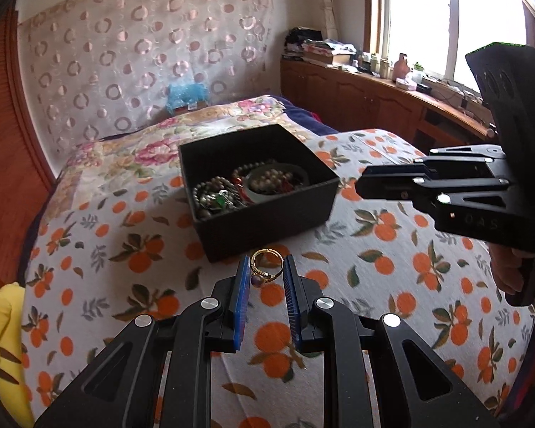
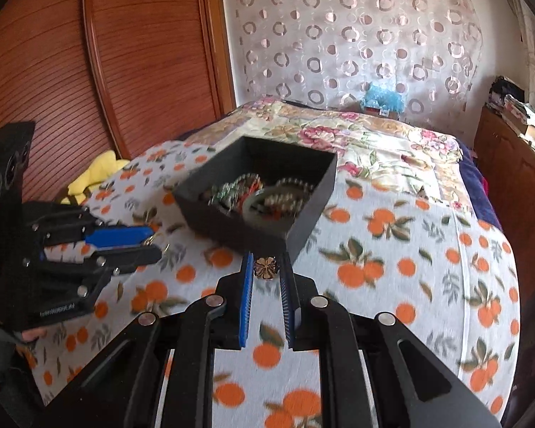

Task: Organize jewelry
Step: 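Carry the ring and pendant to the box and open both tools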

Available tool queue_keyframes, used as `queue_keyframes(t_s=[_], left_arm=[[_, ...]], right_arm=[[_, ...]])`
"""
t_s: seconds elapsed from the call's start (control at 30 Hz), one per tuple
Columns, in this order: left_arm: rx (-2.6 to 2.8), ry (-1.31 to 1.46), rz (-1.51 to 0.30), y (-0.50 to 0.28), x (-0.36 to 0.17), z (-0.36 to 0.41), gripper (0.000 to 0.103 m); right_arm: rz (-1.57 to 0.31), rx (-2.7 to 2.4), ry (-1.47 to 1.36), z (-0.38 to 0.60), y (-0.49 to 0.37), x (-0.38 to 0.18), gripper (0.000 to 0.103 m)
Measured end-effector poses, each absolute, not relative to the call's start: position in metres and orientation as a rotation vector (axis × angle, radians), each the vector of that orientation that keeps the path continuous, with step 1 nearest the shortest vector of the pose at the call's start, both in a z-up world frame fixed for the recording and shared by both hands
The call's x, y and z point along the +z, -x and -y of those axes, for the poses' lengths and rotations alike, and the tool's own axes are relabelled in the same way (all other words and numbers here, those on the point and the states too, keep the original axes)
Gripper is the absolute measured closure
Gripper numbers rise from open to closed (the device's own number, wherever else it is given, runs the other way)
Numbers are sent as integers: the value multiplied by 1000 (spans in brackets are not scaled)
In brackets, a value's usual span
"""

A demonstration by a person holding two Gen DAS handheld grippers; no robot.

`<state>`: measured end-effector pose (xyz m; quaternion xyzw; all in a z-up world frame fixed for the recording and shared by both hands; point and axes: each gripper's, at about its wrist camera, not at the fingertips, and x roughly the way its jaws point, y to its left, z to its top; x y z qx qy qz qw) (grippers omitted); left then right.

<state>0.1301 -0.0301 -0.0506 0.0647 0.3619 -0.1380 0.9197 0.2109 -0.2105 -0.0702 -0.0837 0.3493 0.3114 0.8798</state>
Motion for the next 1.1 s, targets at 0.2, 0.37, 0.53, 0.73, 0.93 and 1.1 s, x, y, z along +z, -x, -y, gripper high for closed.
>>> queue_keyframes(t_s=[0.2, 0.37, 0.53, 0.73, 0.93, 1.1], left_arm=[[-267, -119, -743, -138, -48, 23, 86], [-256, -113, -741, -144, -46, 19, 86], [-247, -126, -735, -153, -40, 17, 86], [-235, -125, -718, -163, -28, 14, 86], [-220, -118, -720, -177, -26, 13, 86], [-209, -117, -727, -190, -28, 17, 86]], right_arm=[[-719, 643, 182, 200, -230, -62, 86], [-716, 631, 196, 188, -245, -60, 86], [-724, 628, 184, 181, -261, -63, 86], [-729, 635, 155, 178, -266, -66, 84], [-716, 638, 127, 183, -267, -61, 71], [-714, 624, 117, 195, -262, -63, 71]])
